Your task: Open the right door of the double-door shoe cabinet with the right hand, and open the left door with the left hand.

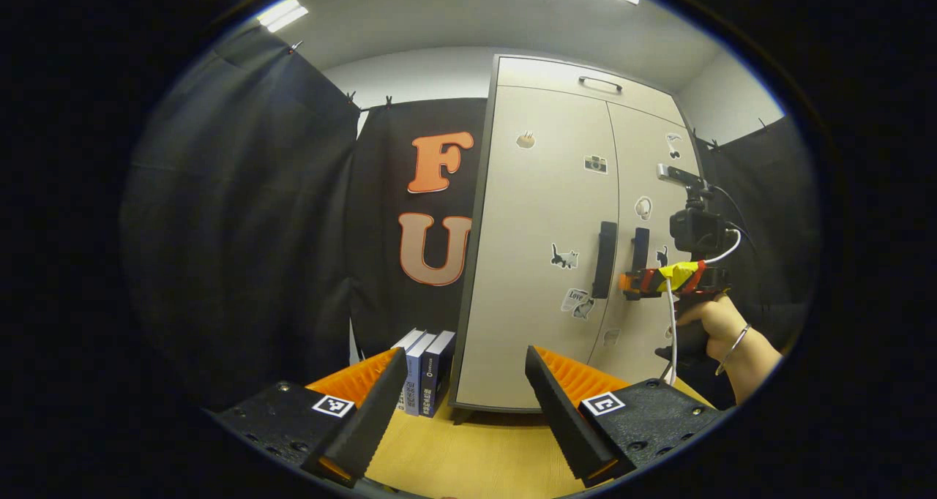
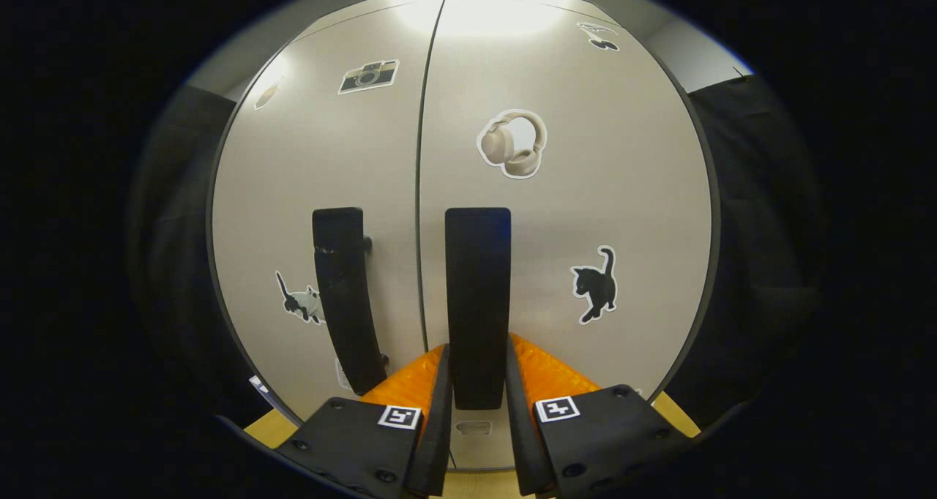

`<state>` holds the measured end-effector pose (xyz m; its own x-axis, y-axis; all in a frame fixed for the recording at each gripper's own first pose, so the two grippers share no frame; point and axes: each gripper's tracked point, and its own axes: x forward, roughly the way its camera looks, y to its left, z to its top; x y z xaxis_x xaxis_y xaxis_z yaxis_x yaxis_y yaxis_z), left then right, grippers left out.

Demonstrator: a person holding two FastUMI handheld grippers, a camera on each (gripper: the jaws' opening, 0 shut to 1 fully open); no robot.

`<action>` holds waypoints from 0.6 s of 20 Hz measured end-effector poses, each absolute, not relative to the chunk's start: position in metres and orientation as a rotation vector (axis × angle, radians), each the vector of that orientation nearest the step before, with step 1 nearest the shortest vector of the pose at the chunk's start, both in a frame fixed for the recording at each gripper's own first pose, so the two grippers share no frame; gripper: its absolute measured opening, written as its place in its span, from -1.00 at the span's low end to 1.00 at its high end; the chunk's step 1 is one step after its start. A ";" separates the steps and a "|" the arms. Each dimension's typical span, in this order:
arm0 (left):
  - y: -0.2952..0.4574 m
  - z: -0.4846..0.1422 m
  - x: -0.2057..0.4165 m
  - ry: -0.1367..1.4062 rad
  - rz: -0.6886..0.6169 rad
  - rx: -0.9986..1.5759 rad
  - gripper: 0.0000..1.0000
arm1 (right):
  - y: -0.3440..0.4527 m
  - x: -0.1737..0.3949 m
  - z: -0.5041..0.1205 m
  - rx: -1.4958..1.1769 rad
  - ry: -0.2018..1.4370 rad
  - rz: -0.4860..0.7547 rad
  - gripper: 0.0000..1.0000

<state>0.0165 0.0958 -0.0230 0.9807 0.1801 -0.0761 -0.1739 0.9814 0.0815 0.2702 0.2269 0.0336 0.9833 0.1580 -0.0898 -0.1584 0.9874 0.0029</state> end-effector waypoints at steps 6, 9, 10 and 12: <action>0.090 -0.021 0.006 0.083 0.173 0.085 0.96 | 0.224 0.261 0.032 -0.032 0.101 0.177 -0.40; 0.082 -0.020 -0.005 0.082 0.164 0.082 0.95 | 0.220 0.249 0.033 -0.069 0.101 0.181 -0.40; 0.080 -0.020 -0.008 0.082 0.160 0.074 0.95 | 0.218 0.245 0.034 -0.068 0.105 0.191 -0.53; 0.076 -0.018 -0.018 0.081 0.153 0.059 0.95 | 0.215 0.236 0.035 -0.062 0.115 0.193 -0.53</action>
<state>-0.0176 0.0756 -0.0183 0.9851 0.1544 -0.0760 -0.1496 0.9866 0.0649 0.2363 0.2146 0.0348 0.9748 0.1877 -0.1204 -0.1949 0.9795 -0.0507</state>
